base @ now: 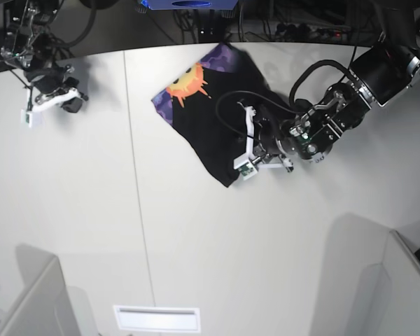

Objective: Fold the T-shirt properly

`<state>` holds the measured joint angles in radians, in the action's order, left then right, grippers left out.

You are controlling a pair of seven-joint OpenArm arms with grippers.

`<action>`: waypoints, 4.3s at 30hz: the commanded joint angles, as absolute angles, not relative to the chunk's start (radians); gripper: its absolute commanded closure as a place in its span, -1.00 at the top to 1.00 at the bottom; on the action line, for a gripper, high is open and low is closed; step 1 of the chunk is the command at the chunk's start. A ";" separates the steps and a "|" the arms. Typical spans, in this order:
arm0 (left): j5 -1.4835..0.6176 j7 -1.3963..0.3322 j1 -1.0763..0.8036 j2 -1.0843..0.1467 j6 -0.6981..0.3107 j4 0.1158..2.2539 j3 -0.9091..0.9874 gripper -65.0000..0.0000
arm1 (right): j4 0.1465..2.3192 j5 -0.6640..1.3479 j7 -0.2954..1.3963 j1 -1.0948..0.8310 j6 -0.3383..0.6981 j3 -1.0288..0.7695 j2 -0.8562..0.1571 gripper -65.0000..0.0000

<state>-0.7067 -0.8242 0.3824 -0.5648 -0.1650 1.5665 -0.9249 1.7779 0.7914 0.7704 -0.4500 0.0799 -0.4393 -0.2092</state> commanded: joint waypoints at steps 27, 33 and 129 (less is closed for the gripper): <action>-0.116 -0.820 0.470 -0.397 -0.555 1.554 -1.079 -1.00 | 1.797 0.802 0.748 -0.547 0.087 -0.598 -0.110 -1.00; -0.165 -0.885 0.444 -0.357 -0.555 1.503 -1.038 -1.00 | 1.797 0.802 0.748 -0.532 0.087 -0.593 -0.110 -1.00; 0.124 0.211 -0.578 -0.136 -0.510 0.674 -0.004 -1.00 | 0.707 -0.114 0.275 -0.440 0.698 0.018 -0.234 -1.00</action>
